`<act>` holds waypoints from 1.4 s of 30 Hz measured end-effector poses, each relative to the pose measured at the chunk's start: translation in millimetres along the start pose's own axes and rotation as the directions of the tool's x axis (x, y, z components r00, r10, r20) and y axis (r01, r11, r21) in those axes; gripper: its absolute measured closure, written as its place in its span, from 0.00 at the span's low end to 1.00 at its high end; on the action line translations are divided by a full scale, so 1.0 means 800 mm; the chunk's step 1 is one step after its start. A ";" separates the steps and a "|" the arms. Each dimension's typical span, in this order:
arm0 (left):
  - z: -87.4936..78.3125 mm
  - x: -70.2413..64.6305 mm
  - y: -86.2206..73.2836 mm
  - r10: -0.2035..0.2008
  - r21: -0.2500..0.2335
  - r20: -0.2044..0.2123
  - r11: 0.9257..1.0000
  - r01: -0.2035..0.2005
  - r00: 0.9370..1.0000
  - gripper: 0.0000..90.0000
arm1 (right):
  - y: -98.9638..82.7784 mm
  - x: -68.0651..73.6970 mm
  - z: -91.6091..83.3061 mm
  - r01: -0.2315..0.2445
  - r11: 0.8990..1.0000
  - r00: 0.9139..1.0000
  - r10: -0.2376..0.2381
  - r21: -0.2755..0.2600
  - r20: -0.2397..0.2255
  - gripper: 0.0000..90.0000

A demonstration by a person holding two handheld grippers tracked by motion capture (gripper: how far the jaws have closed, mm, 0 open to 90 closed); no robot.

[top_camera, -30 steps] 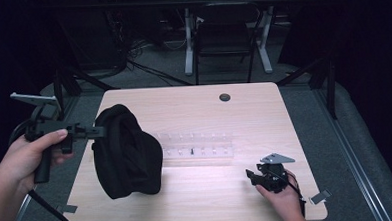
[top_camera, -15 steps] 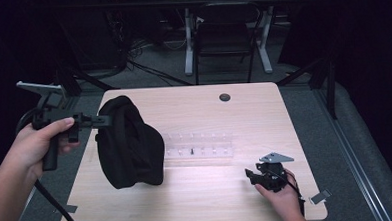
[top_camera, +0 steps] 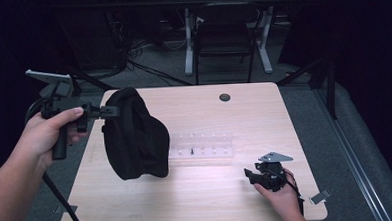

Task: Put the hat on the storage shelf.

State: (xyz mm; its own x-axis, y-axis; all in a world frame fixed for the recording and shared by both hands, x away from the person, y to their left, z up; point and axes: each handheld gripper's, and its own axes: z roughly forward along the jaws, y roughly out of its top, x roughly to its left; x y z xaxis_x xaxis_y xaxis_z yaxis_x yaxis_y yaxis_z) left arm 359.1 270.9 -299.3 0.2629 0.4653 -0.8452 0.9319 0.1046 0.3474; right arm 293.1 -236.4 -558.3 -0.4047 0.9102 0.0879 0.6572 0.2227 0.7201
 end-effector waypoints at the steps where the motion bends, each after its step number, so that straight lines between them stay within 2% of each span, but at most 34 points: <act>1: 0.000 0.000 0.000 0.000 0.000 0.000 1.000 0.000 1.000 0.97 | 0.000 0.000 0.000 0.000 1.000 1.000 0.000 0.000 0.000 0.55; 10: 0.012 -0.014 0.010 0.014 -0.002 0.007 1.000 -0.014 1.000 0.97 | 0.000 -0.001 -0.002 0.002 1.000 1.000 -0.002 -0.009 -0.007 0.55; 15: 0.028 -0.018 0.020 0.019 0.005 -0.001 1.000 -0.019 1.000 0.97 | 0.000 -0.001 -0.002 -0.002 1.000 1.000 0.002 -0.013 -0.010 0.55; 24: 0.045 -0.012 0.033 0.012 0.004 -0.003 1.000 -0.012 1.000 0.97 | 0.000 -0.003 -0.003 -0.008 1.000 1.000 0.008 -0.012 -0.007 0.55; 27: 0.052 -0.009 0.039 0.009 -0.001 0.008 1.000 -0.009 1.000 0.97 | 0.000 -0.003 -0.004 -0.009 1.000 1.000 0.009 -0.014 -0.008 0.55; 35: 0.069 -0.004 0.051 0.010 0.007 -0.006 1.000 -0.010 1.000 0.97 | 0.001 -0.005 -0.006 -0.012 1.000 1.000 0.012 -0.018 -0.005 0.55; 42: 0.080 -0.001 0.058 0.006 -0.014 0.006 1.000 -0.006 1.000 0.97 | 0.001 -0.007 -0.006 -0.022 0.999 1.000 0.022 -0.024 -0.010 0.55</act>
State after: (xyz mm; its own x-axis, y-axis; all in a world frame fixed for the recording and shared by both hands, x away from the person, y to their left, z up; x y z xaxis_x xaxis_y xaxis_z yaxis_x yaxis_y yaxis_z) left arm 418.3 219.0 -308.5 0.2701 0.4608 -0.8454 0.9267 0.1137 0.3581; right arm 292.8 -243.1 -554.9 -0.3969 0.9112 0.1105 0.6506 0.1943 0.7341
